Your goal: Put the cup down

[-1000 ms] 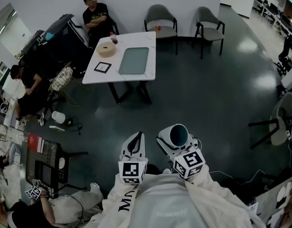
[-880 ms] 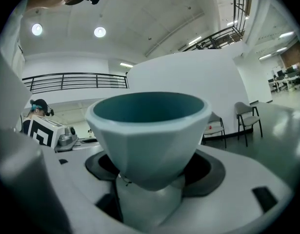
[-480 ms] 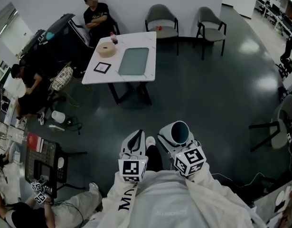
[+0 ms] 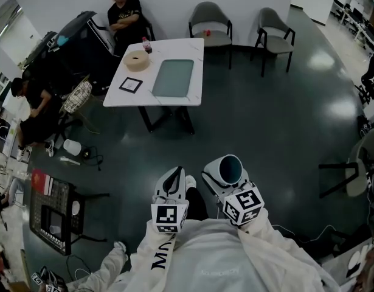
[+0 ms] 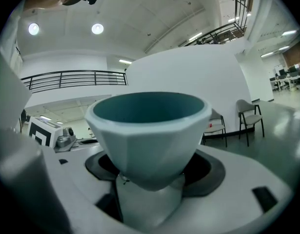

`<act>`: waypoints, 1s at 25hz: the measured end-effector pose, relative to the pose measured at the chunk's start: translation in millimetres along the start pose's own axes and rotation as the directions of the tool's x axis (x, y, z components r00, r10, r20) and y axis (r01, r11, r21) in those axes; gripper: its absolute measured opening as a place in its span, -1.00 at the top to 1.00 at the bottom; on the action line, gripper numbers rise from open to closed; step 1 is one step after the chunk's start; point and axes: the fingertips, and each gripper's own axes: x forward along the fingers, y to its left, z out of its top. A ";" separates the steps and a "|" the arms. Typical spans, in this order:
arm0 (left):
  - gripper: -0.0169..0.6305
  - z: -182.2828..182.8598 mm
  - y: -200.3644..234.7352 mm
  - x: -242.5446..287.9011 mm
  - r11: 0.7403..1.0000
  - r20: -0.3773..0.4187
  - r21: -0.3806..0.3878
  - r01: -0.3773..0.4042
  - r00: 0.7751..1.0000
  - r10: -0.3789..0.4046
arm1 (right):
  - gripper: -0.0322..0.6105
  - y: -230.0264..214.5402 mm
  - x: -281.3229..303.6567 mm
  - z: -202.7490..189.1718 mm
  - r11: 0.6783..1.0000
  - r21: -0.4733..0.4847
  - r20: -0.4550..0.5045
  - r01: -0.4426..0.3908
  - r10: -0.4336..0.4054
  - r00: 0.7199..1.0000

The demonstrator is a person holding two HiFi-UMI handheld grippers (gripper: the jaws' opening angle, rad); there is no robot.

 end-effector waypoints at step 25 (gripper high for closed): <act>0.91 4.9 163.9 159.3 0.999 -0.072 -0.038 0.004 0.997 -0.006 | -0.21 -59.0 209.9 38.3 0.999 0.028 -0.059 0.042 -0.040 0.997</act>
